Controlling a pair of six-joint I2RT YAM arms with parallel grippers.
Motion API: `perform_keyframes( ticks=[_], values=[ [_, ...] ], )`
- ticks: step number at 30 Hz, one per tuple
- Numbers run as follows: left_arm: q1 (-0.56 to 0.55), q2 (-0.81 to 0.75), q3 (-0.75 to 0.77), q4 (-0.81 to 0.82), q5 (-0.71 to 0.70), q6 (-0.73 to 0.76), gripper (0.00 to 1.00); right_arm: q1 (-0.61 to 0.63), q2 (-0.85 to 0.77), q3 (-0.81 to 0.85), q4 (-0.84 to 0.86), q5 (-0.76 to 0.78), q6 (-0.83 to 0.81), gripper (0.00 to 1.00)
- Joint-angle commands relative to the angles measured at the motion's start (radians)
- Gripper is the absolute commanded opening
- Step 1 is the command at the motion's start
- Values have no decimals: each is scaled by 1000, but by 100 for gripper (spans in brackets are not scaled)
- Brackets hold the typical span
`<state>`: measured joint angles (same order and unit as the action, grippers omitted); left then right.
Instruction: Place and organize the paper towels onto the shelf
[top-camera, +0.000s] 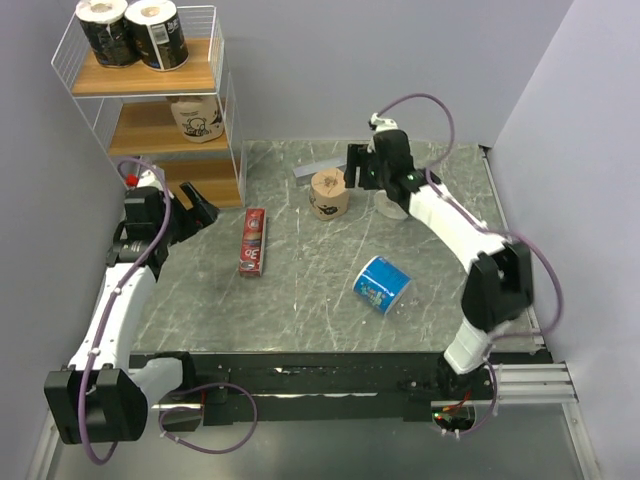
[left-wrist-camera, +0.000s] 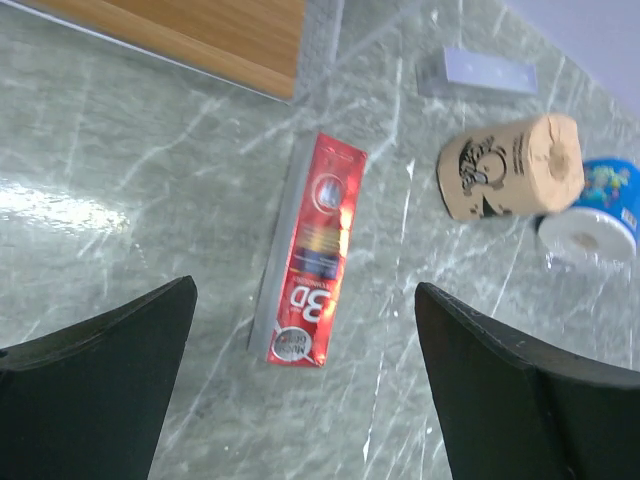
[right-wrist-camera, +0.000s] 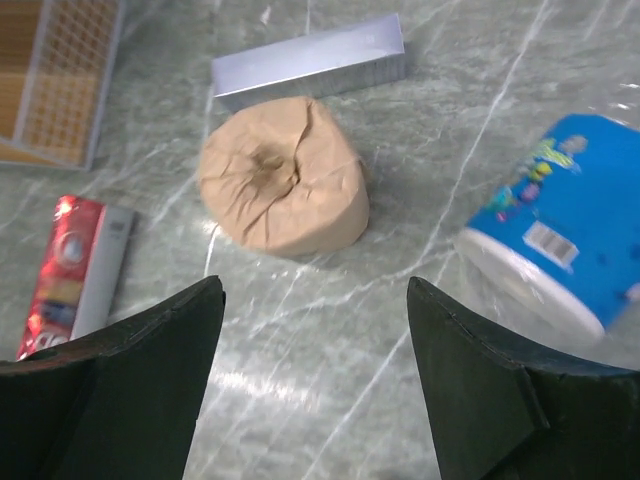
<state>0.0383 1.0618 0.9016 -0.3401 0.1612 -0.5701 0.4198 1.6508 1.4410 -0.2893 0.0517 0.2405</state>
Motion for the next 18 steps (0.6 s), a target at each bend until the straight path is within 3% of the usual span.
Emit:
perform_keyframes(
  ticks=[1, 10, 18],
  values=[
    [-31, -42, 16, 27, 43, 59, 96, -24, 169, 197, -71, -70, 2, 82],
    [-55, -40, 16, 30, 66, 50, 96, -39, 403, 381, -139, -62, -81, 83],
    [-55, -46, 11, 32, 51, 47, 96, -39, 489, 435, -165, -79, -89, 74]
  ],
)
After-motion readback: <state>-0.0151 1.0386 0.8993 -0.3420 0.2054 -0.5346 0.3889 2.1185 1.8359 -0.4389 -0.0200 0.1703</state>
